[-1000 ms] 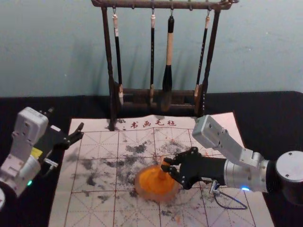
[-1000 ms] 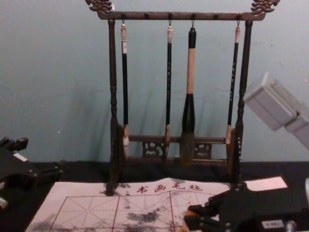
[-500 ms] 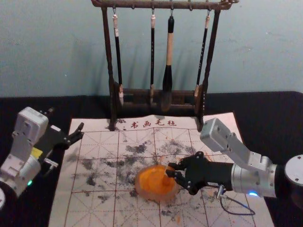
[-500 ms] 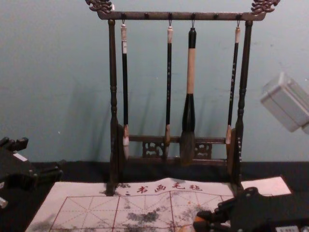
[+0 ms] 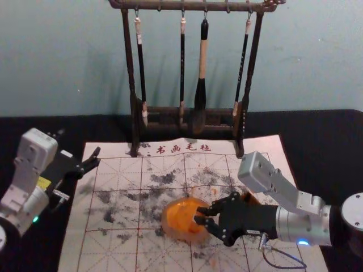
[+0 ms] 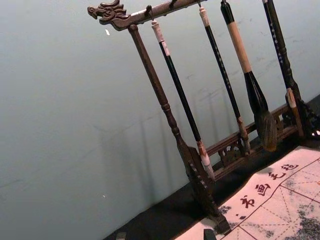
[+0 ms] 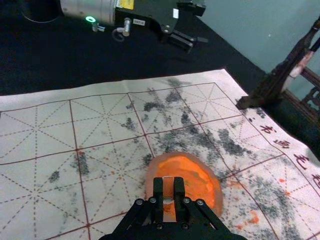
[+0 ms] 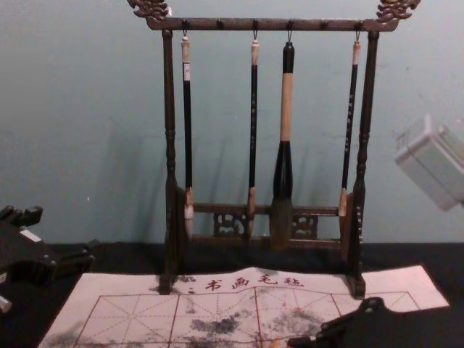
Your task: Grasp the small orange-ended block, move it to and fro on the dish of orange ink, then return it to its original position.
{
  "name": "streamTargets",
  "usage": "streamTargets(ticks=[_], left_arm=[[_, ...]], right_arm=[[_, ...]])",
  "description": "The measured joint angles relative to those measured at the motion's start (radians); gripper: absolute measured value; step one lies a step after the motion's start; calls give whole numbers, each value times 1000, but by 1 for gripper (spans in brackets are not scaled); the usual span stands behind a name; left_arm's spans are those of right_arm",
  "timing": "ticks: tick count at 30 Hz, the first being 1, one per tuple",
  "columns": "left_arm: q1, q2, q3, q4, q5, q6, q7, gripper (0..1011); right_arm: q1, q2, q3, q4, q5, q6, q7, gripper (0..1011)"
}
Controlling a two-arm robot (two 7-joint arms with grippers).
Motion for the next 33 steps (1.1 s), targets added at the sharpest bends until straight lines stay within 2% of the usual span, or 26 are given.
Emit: streamTargets(ticks=[8,20,33], left_arm=[[0,0,0,0,0,0,0,1001],[0,0,0,0,0,0,0,1001],[0,0,0,0,0,0,0,1001]], right_arm=[[15,-13,-17,7,-8,-1,1,92],[63,-50,-45,55,-40,-2,0,92],[84,-67,-38,88,-54,5,-14,92]])
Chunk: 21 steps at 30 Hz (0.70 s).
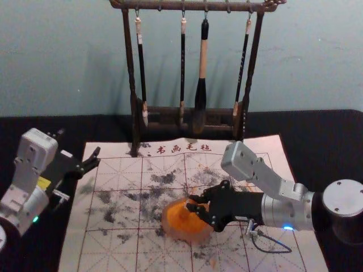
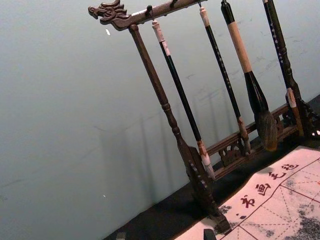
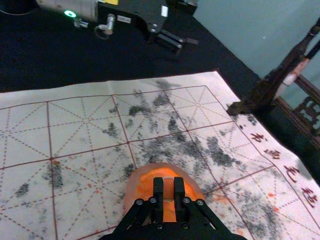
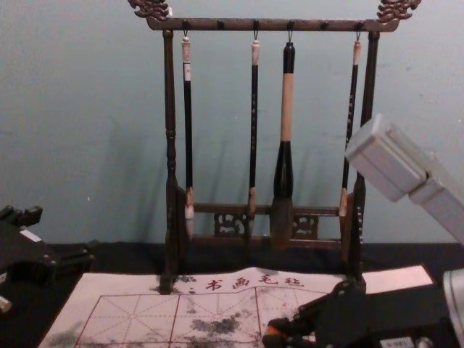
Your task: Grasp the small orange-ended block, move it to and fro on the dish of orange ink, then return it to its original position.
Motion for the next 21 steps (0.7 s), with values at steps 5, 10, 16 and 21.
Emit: streamTargets(ticks=[5,10,16,21], left_arm=[[0,0,0,0,0,0,0,1001],[0,0,0,0,0,0,0,1001],[0,0,0,0,0,0,0,1002],[0,0,0,0,0,0,0,1002]], right_arm=[[0,4,12,-1,0,10,-6,92],[-6,14,23,-13,2,18,-10,92],[-21,37,35,-41,11,29,-10,92],[-38,59,42,-66,18,39,-8,92]])
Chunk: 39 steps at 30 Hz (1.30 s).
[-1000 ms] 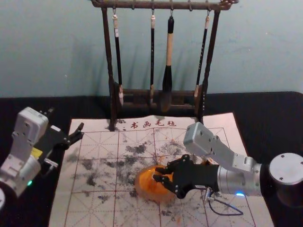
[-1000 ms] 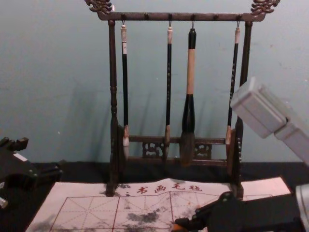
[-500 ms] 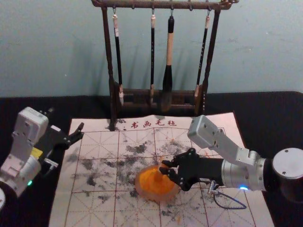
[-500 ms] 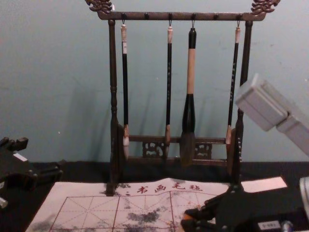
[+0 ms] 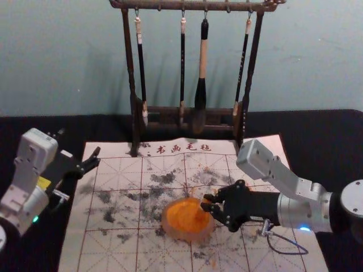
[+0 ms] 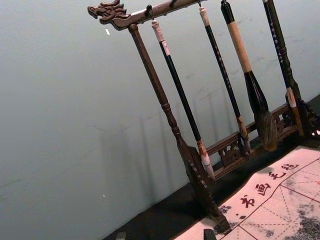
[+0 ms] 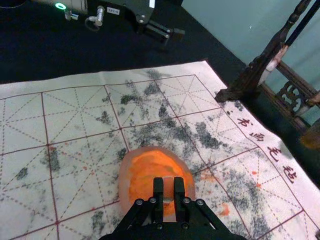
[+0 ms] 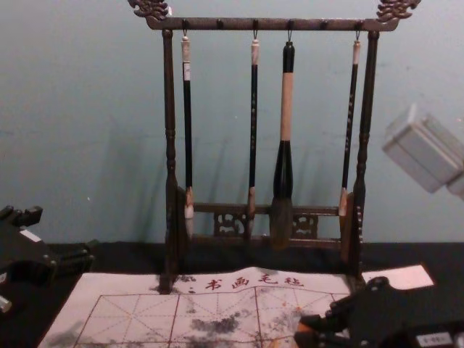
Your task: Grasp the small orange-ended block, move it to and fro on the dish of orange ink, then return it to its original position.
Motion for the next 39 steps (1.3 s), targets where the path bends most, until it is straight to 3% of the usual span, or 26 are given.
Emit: streamTargets(ticks=[18,39], left_arm=[[0,0,0,0,0,0,0,1001],[0,0,0,0,0,0,0,1001]], right_arm=[[-19,27,-17,-44,10,8,25,92],[26,-16,-50,-8,-20,20,18,91]])
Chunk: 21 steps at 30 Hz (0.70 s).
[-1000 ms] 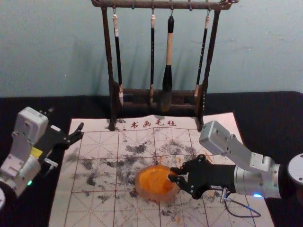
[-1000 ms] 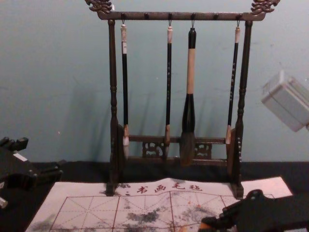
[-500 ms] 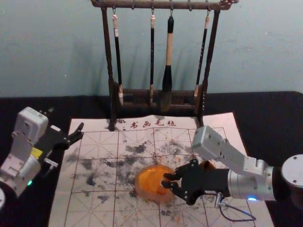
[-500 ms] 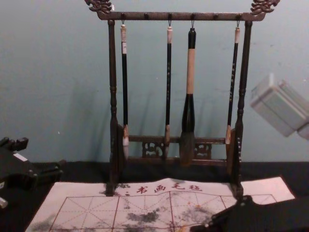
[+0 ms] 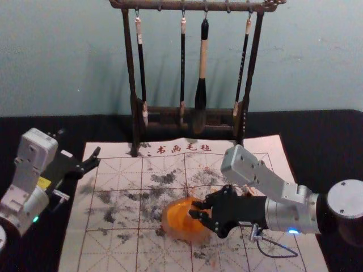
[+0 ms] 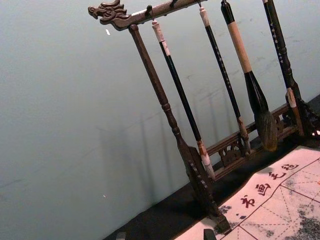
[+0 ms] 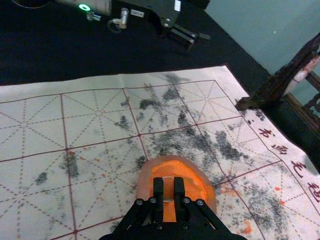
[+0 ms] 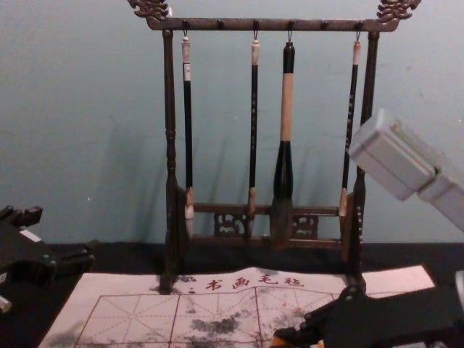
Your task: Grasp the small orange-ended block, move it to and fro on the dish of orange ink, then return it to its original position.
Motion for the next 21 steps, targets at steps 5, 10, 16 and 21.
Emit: streamTargets(ticks=[5,10,16,21], left_arm=[[0,0,0,0,0,0,0,1001],[0,0,0,0,0,0,0,1001],[0,0,0,0,0,0,0,1001],[0,0,0,0,0,0,0,1001]], right_arm=[[11,-13,4,19,-8,8,-14,92],[16,-20,10,31,-13,16,-22,92],[16,-21,20,37,-15,24,-27,92],[8,-12,30,26,-14,32,-29,92]])
